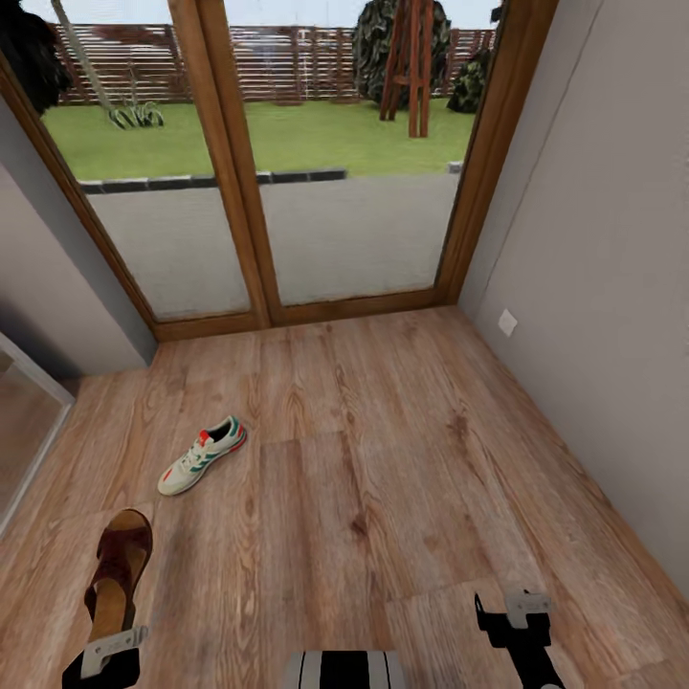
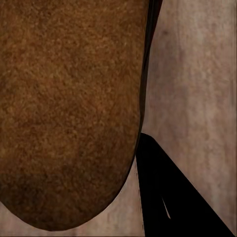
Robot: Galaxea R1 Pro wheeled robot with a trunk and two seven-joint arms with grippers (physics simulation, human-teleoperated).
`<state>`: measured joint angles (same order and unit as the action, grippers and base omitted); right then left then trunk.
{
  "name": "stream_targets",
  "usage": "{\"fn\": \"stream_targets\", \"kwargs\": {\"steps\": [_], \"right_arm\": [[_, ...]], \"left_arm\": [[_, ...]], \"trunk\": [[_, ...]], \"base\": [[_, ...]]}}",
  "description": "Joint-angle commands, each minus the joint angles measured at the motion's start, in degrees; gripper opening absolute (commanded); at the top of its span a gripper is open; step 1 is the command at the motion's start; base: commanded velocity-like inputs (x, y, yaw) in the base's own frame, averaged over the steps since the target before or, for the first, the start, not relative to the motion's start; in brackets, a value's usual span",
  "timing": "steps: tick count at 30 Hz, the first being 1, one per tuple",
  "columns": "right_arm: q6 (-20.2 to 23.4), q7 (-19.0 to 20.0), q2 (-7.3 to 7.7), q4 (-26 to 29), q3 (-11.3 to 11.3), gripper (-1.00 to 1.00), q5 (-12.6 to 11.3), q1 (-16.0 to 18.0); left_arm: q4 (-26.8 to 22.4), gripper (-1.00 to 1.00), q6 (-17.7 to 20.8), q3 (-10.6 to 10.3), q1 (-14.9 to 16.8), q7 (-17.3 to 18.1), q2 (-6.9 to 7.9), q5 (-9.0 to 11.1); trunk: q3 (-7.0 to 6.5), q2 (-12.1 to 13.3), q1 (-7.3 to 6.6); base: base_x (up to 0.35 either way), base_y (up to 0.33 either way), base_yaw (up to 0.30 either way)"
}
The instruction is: Pick up the two gym shoes and the two sandals from the corridor floor and place them onto the hallstand (shoe rack) in the corridor, making sure they are on the rack and not on the floor. Arrange them so the two gym shoes are next to each other and the two sandals are next to each other.
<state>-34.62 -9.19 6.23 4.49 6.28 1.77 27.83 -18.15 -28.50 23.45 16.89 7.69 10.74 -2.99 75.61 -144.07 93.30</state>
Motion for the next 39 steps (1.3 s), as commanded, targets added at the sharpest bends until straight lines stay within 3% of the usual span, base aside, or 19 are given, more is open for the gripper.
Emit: {"fn": "stream_targets", "kwargs": {"steps": [1,10,23,28,39], "right_arm": [[-1.2,-0.6,0.01,-1.5,0.5,1.0,0.0,-0.1],[-2.3,-0.6,-0.09,-2.8,0.6,1.0,-1.6,-0.6],[-2.4,-0.6,-0.2,-2.9,0.6,1.0,-1.8,-0.7],[-2.4,-0.6,-1.21,-2.8,0.6,1.0,-1.8,-0.7],[-2.4,-0.6,-1.56,-2.8,0.4,1.0,-1.9,-0.7]], "left_arm": [[0.3,-1.0,-0.4,0.5,-0.1,0.3,-0.11,-0.5],[2.2,-1.0,-0.6,0.6,-0.3,0.3,-0.2,-0.4],[2.3,-1.0,-0.6,0.6,-0.3,0.3,-0.19,-0.4],[2.3,-1.0,-0.6,0.6,-0.3,0.3,-0.19,-0.4],[2.3,-1.0,-0.6,0.6,-0.3,0.3,-0.19,-0.4]], "trunk": [[-0.29,0.0,-0.03],[-3.08,0.1,-0.27],[-6.61,0.3,-0.6],[-7.73,0.4,-0.73],[-10.73,0.5,-1.01]], "base": [[0.0,0.0,0.0],[0.0,0.0,0.0],[0.0,0.0,0.0],[0.0,0.0,0.0],[0.0,0.0,0.0]]}}
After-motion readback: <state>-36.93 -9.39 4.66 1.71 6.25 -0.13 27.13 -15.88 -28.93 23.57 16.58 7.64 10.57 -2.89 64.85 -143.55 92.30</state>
